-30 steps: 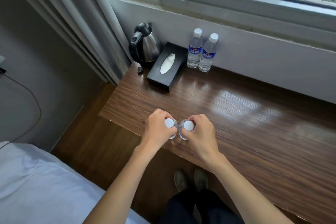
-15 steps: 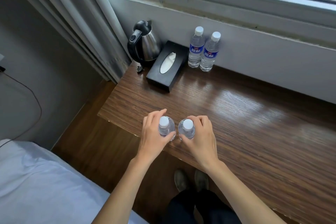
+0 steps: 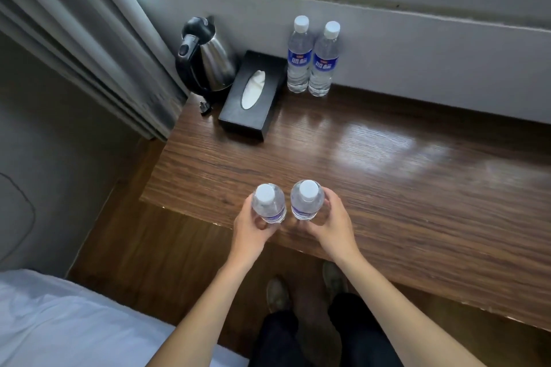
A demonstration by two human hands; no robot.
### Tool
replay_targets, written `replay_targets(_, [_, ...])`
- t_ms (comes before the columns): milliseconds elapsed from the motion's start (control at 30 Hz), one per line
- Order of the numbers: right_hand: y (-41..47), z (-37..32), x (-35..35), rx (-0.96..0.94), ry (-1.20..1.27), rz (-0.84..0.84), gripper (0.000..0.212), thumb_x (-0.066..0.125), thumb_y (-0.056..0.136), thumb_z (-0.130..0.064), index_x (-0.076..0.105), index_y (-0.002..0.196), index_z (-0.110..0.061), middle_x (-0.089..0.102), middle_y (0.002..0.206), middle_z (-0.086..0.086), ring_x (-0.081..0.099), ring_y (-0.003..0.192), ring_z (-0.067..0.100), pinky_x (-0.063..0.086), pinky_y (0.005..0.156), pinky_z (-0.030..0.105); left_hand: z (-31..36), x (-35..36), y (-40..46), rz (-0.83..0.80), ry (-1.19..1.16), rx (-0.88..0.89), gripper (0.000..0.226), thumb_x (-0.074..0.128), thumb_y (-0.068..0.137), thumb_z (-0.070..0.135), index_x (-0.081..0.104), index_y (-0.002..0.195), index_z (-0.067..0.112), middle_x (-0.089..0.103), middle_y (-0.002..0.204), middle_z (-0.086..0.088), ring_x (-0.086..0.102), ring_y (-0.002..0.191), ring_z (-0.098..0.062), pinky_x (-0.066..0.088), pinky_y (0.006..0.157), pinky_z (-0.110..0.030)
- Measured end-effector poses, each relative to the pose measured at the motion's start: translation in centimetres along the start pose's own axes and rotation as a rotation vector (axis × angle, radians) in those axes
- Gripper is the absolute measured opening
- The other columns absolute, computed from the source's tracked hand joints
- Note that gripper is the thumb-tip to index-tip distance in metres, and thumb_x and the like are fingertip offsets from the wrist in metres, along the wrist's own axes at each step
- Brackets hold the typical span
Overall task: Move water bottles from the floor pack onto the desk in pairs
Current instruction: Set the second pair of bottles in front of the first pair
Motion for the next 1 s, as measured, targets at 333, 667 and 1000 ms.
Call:
replay_targets(333, [0.6, 1.7, 1.9, 0.029, 0.152, 0.175, 0.067, 0.083, 0.072, -0.018, 0.046, 0.127, -0.027, 0.058, 0.120, -0.015, 0.051, 0.107, -0.002, 0.036, 0.073, -0.001, -0.9, 0.1, 1.9, -0.070, -0.063, 0.163, 0.054, 0.083, 0.074, 0.008, 0.059, 0.117, 0.030, 0.068, 0.112, 0.012, 0.065, 0.108, -0.001, 0.053, 0.090, -0.021])
replay_targets(667, [1.1, 2.6, 2.4, -0.122, 0.086, 0.259, 0.054, 0.085, 0.069, -0.022, 0.057, 0.115, -0.024, 0.057, 0.111, -0.009, 0.054, 0.102, 0.000, 0.037, 0.078, -0.003, -1.3, 1.1, 2.9, -0.044, -0.187, 0.213, 0.054, 0.084, 0.073, 0.009, 0.062, 0.122, 0.018, 0.068, 0.118, 0.008, 0.063, 0.115, -0.008, 0.053, 0.099, -0.036])
replay_targets(1000, [1.1, 3.5, 2.6, -0.187, 0.059, 0.383, 0.056, 0.087, 0.063, -0.037, 0.060, 0.108, -0.021, 0.052, 0.097, -0.017, 0.056, 0.096, 0.007, 0.045, 0.070, 0.014, -1.1, 1.5, 2.7, 0.070, -0.133, 0.314, 0.056, 0.083, 0.074, 0.023, 0.059, 0.124, 0.014, 0.065, 0.120, 0.005, 0.060, 0.117, -0.006, 0.055, 0.096, -0.031])
Point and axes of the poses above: each hand's wrist, its own y-axis towards the middle knuckle, its own x-axis out of the palm, z = x × y, the point moved 8 cm from there along y, towards the middle knuckle
